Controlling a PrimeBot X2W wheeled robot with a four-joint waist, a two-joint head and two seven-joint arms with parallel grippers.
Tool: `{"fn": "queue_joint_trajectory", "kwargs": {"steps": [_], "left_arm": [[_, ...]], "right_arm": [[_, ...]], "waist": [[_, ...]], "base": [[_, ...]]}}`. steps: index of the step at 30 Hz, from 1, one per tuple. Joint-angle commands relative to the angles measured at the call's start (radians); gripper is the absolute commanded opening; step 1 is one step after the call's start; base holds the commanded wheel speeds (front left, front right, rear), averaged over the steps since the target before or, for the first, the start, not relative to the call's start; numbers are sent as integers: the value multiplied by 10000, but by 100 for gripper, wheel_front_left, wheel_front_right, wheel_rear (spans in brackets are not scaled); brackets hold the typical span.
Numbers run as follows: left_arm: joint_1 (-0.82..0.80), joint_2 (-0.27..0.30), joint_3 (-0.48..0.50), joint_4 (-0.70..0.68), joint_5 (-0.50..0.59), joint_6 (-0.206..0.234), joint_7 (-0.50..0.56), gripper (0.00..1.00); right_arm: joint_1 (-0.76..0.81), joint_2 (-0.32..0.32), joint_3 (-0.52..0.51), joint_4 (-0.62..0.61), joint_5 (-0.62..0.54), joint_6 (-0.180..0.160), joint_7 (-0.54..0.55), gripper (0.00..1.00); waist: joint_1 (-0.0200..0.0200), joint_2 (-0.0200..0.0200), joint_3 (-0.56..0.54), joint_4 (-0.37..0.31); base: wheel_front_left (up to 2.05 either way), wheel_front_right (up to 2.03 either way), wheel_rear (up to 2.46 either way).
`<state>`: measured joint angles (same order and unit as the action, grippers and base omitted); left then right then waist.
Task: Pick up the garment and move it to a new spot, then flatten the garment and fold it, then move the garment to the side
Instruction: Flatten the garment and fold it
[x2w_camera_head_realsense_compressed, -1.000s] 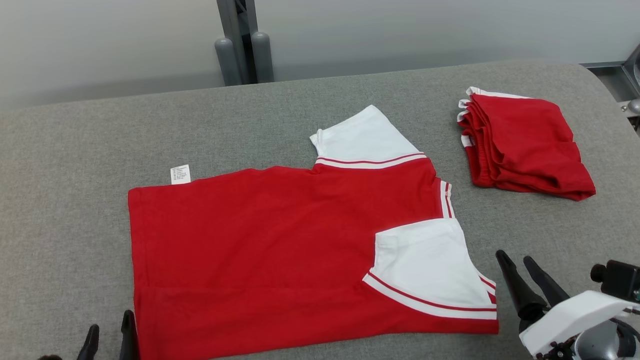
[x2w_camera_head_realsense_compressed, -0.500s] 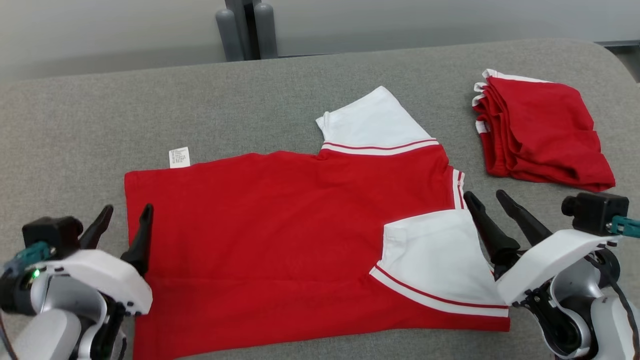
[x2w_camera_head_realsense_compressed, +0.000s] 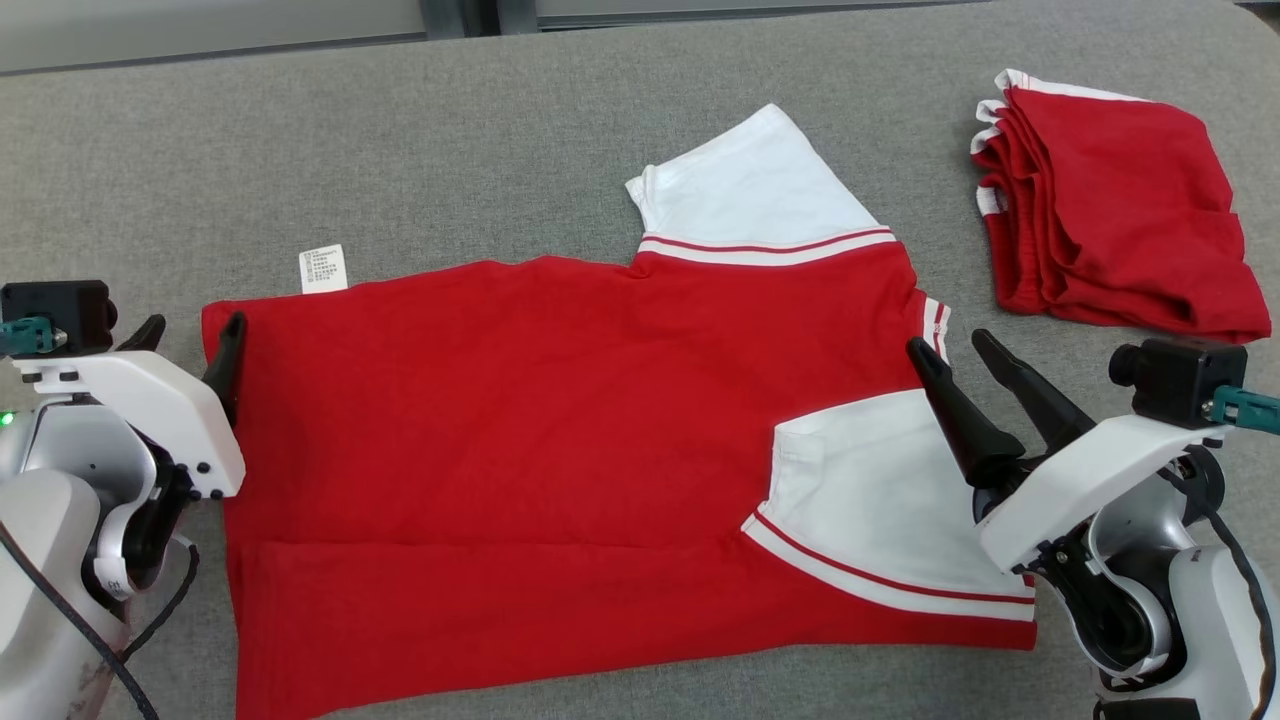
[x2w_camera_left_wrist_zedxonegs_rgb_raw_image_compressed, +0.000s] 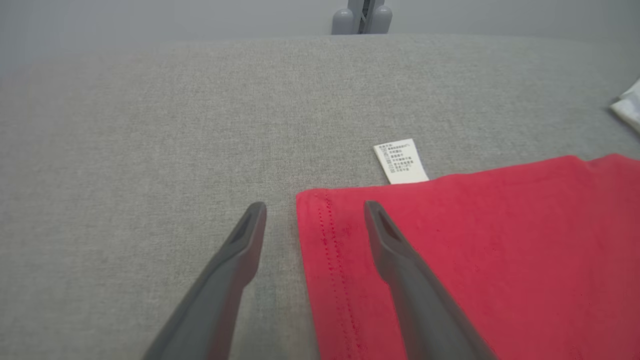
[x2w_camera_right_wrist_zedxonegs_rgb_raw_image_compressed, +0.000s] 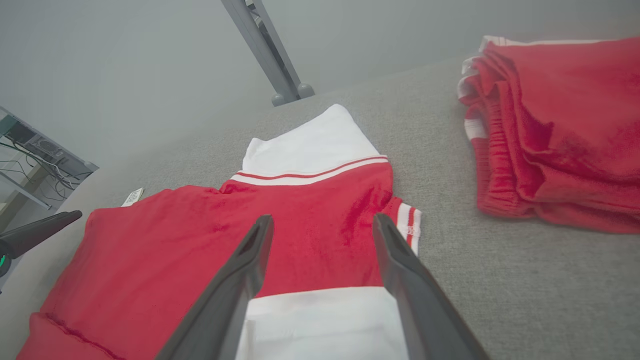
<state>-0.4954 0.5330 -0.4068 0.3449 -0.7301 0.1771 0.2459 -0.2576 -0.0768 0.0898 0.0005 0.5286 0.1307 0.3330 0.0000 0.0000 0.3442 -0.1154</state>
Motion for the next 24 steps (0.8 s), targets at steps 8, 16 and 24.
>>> {"fn": "queue_joint_trajectory", "kwargs": {"steps": [8,16,24], "left_arm": [[-768,-85,-90,773,96,-194,17,100],[-1155,-161,-325,1388,178,-418,102,89],[-1271,-268,-522,1723,289,-541,-53,36]], "right_arm": [[-214,-97,90,104,132,1,-237,100],[-395,-144,200,177,188,1,-282,100],[-487,-174,180,232,225,1,-363,100]], "waist": [[0,0,330,-36],[0,0,516,-96],[0,0,560,-104]], "base": [[0,0,0],[0,0,0],[0,0,0]]}}
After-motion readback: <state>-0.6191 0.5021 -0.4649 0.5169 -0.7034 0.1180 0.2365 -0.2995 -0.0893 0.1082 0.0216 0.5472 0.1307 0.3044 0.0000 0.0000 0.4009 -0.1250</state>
